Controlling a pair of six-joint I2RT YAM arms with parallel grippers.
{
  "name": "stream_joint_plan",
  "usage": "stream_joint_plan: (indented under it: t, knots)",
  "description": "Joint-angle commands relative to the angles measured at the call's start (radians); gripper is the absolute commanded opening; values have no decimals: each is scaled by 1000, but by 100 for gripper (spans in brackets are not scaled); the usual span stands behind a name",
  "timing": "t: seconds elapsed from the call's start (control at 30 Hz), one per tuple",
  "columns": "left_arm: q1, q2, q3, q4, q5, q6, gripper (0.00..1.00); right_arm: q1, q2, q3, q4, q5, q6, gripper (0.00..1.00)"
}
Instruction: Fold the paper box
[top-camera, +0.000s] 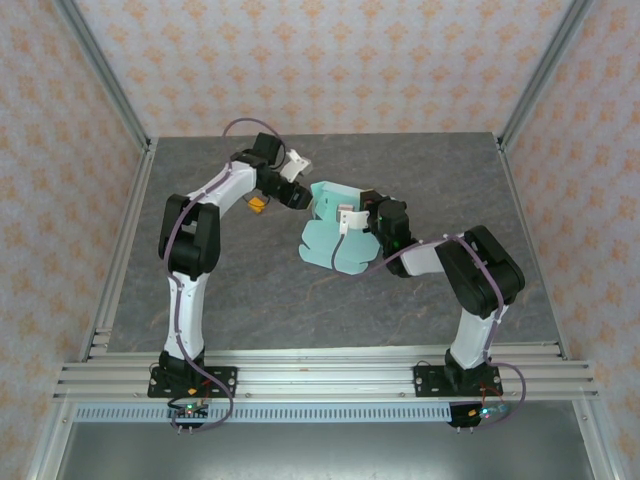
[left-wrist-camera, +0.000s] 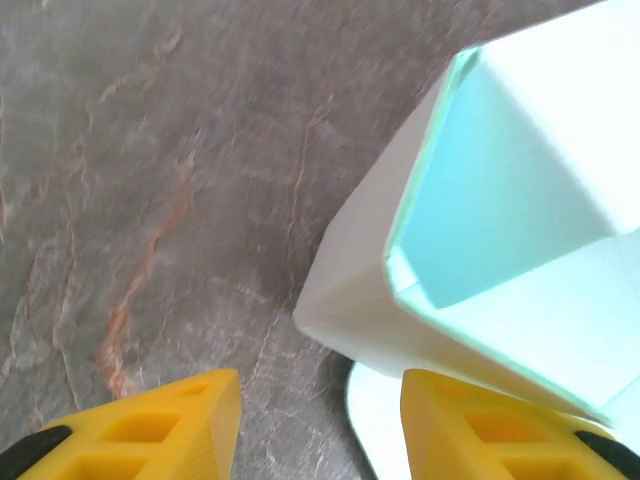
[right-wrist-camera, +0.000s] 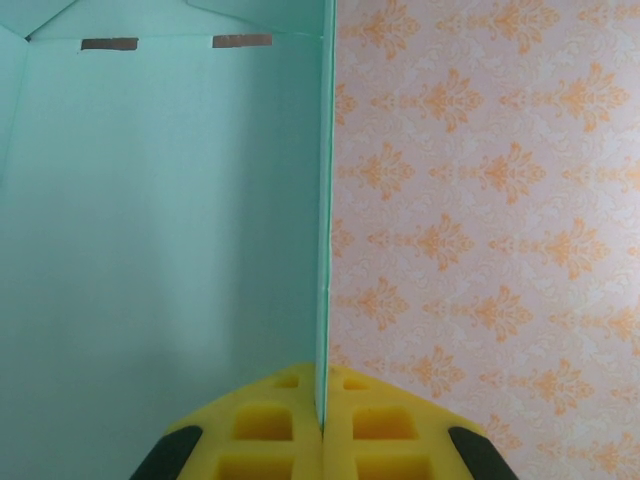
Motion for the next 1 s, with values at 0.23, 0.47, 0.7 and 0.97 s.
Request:
stream_joint_plan:
  t: [0.23, 0.47, 0.7, 0.97]
  knots:
    - [-2, 67, 133, -139, 103, 126, 47, -28, 54, 86, 0, -131, 47, 0]
    - [-3, 86, 171, -153, 110, 145, 47, -30, 67, 106, -33, -173, 56, 0]
    - [-3, 98, 186, -146, 137, 157, 46, -31, 64, 110, -59, -192, 54, 0]
    - [-3, 79, 143, -70, 130, 108, 43, -31, 63, 119, -72, -197, 61, 0]
